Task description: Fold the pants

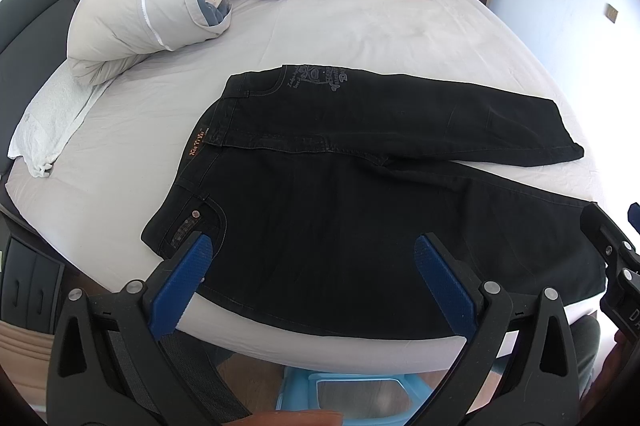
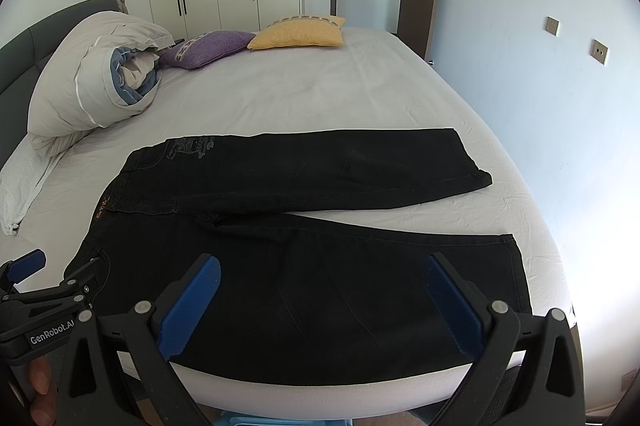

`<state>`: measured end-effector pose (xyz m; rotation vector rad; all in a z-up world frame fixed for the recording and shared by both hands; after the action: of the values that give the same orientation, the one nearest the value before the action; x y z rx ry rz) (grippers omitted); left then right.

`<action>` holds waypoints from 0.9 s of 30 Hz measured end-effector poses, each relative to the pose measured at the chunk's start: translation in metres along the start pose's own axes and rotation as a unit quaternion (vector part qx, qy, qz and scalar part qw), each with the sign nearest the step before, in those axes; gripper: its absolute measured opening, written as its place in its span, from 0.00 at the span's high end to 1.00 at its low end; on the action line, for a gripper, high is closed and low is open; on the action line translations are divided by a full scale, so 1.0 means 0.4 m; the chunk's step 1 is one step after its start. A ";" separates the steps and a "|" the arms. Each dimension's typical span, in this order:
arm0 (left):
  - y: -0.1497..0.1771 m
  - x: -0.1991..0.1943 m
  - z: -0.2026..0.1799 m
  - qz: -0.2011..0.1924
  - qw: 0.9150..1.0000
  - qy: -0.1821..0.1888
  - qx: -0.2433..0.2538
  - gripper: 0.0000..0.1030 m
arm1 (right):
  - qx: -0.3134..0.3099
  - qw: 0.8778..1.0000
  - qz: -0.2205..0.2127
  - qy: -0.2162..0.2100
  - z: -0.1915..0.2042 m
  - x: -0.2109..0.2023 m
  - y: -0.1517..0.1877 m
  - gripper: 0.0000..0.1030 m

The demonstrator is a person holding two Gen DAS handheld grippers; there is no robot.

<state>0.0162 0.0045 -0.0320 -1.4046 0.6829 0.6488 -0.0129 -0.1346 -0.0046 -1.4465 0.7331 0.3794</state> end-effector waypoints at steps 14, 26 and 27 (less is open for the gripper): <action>0.002 0.001 0.000 0.000 1.000 0.000 0.000 0.00 | 0.000 1.000 0.002 -0.001 0.001 0.005 0.002 0.00; 0.005 0.003 0.003 0.000 1.000 -0.001 0.001 0.00 | 0.001 1.000 0.002 -0.001 0.004 0.005 0.004 0.00; 0.006 0.003 0.004 0.000 1.000 -0.001 0.001 0.00 | 0.001 1.000 0.002 -0.002 0.004 0.005 0.003 0.00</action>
<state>0.0152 0.0064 -0.0344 -1.4019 0.6821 0.6503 -0.0119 -0.1332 -0.0066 -1.4432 0.7337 0.3840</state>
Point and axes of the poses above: each gripper's, at about its wrist camera, not at the fingertips, and x roughly the way its jaws point, z to its left, y to its underside, the point moved 3 cm from there along x, roughly the way its jaws point, and after that the axes turned 6 degrees about -z, right-handed, at the moved point
